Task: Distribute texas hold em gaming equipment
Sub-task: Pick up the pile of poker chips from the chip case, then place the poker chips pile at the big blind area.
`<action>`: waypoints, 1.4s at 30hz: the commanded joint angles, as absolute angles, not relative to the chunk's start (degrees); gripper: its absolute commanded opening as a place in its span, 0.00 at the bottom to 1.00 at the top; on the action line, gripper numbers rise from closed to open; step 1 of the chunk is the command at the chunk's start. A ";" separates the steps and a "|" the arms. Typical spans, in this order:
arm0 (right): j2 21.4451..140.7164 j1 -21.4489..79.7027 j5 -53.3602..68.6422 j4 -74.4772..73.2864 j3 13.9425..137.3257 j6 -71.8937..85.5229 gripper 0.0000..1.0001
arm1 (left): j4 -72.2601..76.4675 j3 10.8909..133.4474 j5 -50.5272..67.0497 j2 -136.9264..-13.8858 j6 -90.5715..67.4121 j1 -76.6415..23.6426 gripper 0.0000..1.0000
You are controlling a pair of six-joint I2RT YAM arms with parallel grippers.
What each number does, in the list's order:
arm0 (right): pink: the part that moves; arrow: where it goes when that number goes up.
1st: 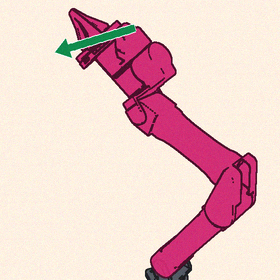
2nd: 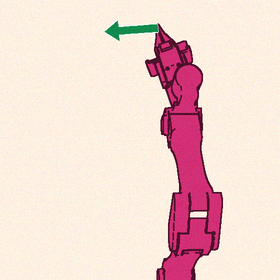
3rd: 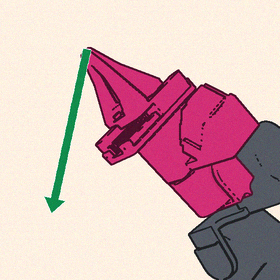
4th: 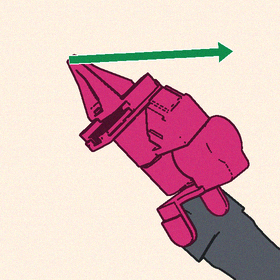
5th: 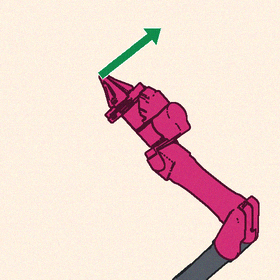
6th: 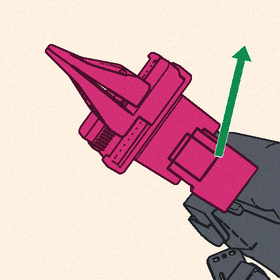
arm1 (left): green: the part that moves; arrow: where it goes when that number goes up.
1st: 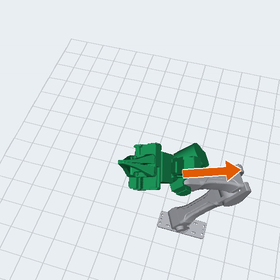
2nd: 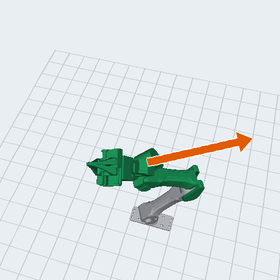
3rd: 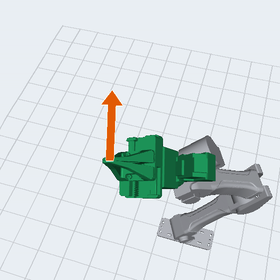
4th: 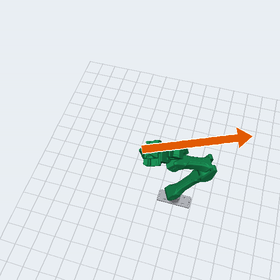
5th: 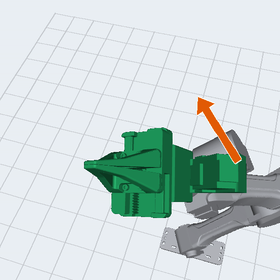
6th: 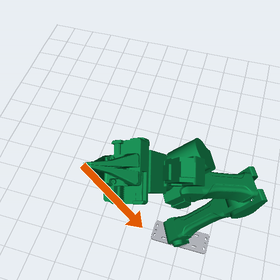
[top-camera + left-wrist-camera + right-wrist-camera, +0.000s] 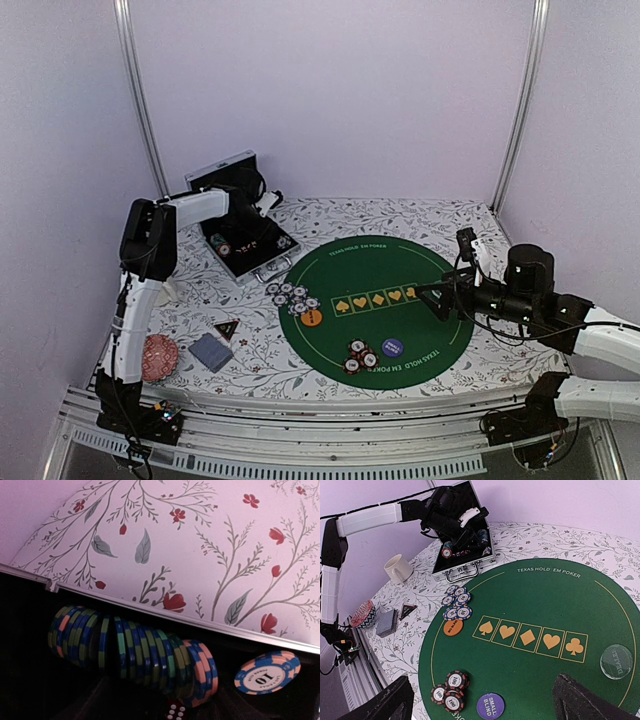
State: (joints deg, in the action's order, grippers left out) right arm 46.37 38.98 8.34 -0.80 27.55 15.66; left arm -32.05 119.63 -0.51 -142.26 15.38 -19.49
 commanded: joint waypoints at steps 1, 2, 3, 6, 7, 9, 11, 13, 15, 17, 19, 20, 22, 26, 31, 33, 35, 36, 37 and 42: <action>46.70 39.11 9.19 -0.02 29.14 16.00 0.99 | -31.64 121.17 -1.93 -145.27 15.19 -19.45 0.67; 46.67 39.11 9.28 -0.12 29.17 16.06 0.99 | -31.64 121.20 -1.92 -145.47 15.17 -19.43 0.67; 46.75 39.16 9.36 -0.16 29.16 16.08 0.99 | -31.64 121.26 -1.86 -145.72 15.12 -19.48 0.67; 46.70 39.13 9.33 -0.29 29.04 16.15 0.99 | -31.64 121.20 -1.06 -146.15 15.12 -19.36 0.55; 46.67 39.11 9.35 -0.28 29.01 16.09 0.99 | -31.72 121.10 -0.62 -146.15 15.08 -19.34 0.47; 46.71 39.12 9.37 -0.40 29.06 16.08 0.99 | -31.81 120.91 0.71 -145.82 14.95 -19.34 0.27; 46.73 39.12 9.35 -0.37 29.04 16.21 0.99 | -31.74 120.32 2.34 -144.91 14.90 -19.34 0.10; 46.78 39.12 9.26 -0.28 29.03 16.18 0.99 | -31.49 119.56 3.01 -143.41 14.57 -19.37 0.00; 46.95 39.11 9.35 -0.33 29.05 16.30 0.99 | -31.15 118.69 2.87 -141.81 14.08 -19.30 0.00; 47.02 39.07 9.40 -0.35 29.03 16.31 0.99 | -30.88 117.84 2.75 -140.12 13.62 -19.25 0.00; 47.02 39.11 9.49 -0.28 29.03 16.35 0.99 | -30.61 116.99 2.82 -138.44 13.18 -19.26 0.00; 46.99 39.11 9.57 -0.19 29.05 16.35 0.99 | -30.45 116.52 2.94 -137.62 13.00 -19.28 0.00; 46.97 39.11 9.61 -0.26 29.00 16.28 0.99 | -30.31 116.06 3.27 -136.19 12.54 -19.28 0.00; 46.87 39.11 9.75 -0.18 29.04 16.35 0.99 | -30.31 115.09 5.48 -133.60 11.93 -19.28 0.00; 46.74 39.16 9.87 -0.21 28.91 16.35 0.99 | -30.06 113.00 8.51 -129.61 9.94 -19.28 0.00; 46.64 39.13 9.90 -0.32 28.85 16.41 0.99 | -29.70 111.42 10.16 -127.14 8.51 -19.33 0.00; 46.61 39.11 9.98 -0.24 28.94 16.51 0.99 | -29.62 109.21 12.02 -124.34 5.71 -19.34 0.00; 46.54 39.11 10.01 -0.21 28.98 16.59 0.99 | -29.32 107.55 13.08 -122.82 4.03 -19.45 0.00; 46.52 39.11 10.02 -0.13 28.91 16.73 0.99 | -28.71 105.42 14.24 -120.93 2.27 -19.48 0.00; 47.15 39.11 11.15 0.31 29.10 17.29 0.99 | -20.73 87.79 24.07 -109.17 -5.38 -21.20 0.00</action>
